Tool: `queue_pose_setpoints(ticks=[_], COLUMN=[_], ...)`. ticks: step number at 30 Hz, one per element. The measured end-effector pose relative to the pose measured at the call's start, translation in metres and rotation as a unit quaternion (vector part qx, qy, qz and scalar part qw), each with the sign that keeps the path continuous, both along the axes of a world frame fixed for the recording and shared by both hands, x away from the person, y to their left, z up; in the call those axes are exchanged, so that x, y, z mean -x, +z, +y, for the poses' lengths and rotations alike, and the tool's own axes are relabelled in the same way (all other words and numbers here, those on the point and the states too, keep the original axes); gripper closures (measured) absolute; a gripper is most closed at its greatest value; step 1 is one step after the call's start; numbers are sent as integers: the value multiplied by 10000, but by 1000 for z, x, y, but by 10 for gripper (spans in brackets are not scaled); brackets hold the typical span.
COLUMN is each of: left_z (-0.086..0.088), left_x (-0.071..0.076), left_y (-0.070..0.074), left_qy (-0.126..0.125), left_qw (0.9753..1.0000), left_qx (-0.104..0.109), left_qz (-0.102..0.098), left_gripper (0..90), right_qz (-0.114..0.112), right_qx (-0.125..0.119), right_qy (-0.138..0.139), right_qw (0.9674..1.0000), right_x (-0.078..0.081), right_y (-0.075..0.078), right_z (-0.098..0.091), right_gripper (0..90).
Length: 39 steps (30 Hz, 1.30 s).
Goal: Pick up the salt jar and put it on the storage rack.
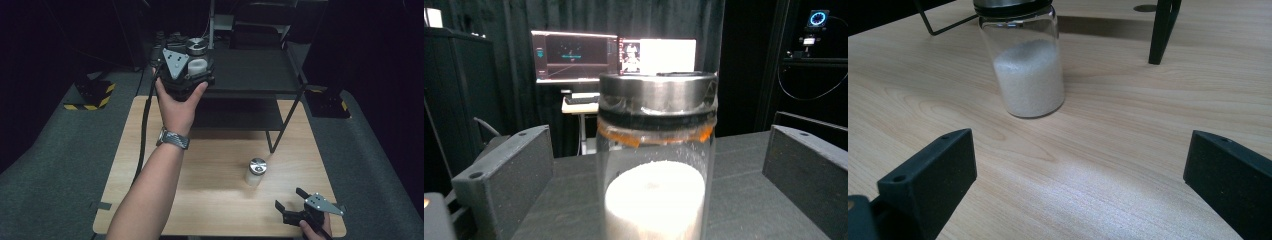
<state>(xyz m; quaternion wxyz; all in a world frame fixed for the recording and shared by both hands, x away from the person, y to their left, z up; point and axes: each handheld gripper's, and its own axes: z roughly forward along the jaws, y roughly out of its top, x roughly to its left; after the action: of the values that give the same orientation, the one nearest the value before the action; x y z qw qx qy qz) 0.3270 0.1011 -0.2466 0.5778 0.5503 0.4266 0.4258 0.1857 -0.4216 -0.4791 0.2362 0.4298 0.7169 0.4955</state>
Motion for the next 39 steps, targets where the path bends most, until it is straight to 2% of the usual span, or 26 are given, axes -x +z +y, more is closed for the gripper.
queue_pose_setpoints(ticks=[4, 8, 9, 13, 14, 17, 19, 26, 28, 29, 30, 32, 39], left_z=[10, 14, 18, 26, 26, 33, 34, 47, 52, 52, 56, 59, 69], left_x=[14, 26, 32, 46, 46, 61, 64, 88, 95, 95, 100, 108, 127], left_y=[-8, -18, -24, -39, -39, -56, -59, -88, -98, -98, -108, -121, -156], left_qy=[-54, -11, -48, -108, -108, -139, -152, -243, -304, -304, -381, -420, -569], left_qw=[10000, 9998, 9997, 9998, 9998, 9995, 9995, 9992, 9991, 9991, 9988, 9985, 9981], left_qx=[-6, -100, -139, -97, -97, -131, -126, 26, 21, 21, 99, 64, 70], left_qz=[-68, -154, -169, -162, -162, -249, -264, -317, -279, -279, -304, -339, -211], left_gripper=[5, 5, 5, 5, 5, 5, 5, 5, 5, 5, 5, 5, 5], right_qz=[-6, 10, 6, -10, -9, -10, -8, -20, -22, -22, -21, -17, -13], right_qx=[20, 36, 40, 62, 64, 76, 81, 99, 96, 96, 102, 105, 125], right_qy=[4, -1, -1, 6, 8, 3, -2, -6, -3, -3, -5, -5, -5], right_qw=[10000, 10000, 10000, 10000, 10000, 10000, 10000, 9999, 10000, 10000, 9999, 9999, 9999], right_x=[0, 0, 0, 0, 0, 0, 0, 0, 0, 0, 0, 0, 1], right_y=[0, 1, 1, 1, 1, 1, 1, 1, 1, 1, 1, 1, 2], right_z=[1, 1, 1, 2, 2, 2, 3, 3, 3, 3, 3, 3, 4], right_gripper=[3, 3, 2, 3, 2, 3, 3, 3, 3, 3, 3, 3, 3])
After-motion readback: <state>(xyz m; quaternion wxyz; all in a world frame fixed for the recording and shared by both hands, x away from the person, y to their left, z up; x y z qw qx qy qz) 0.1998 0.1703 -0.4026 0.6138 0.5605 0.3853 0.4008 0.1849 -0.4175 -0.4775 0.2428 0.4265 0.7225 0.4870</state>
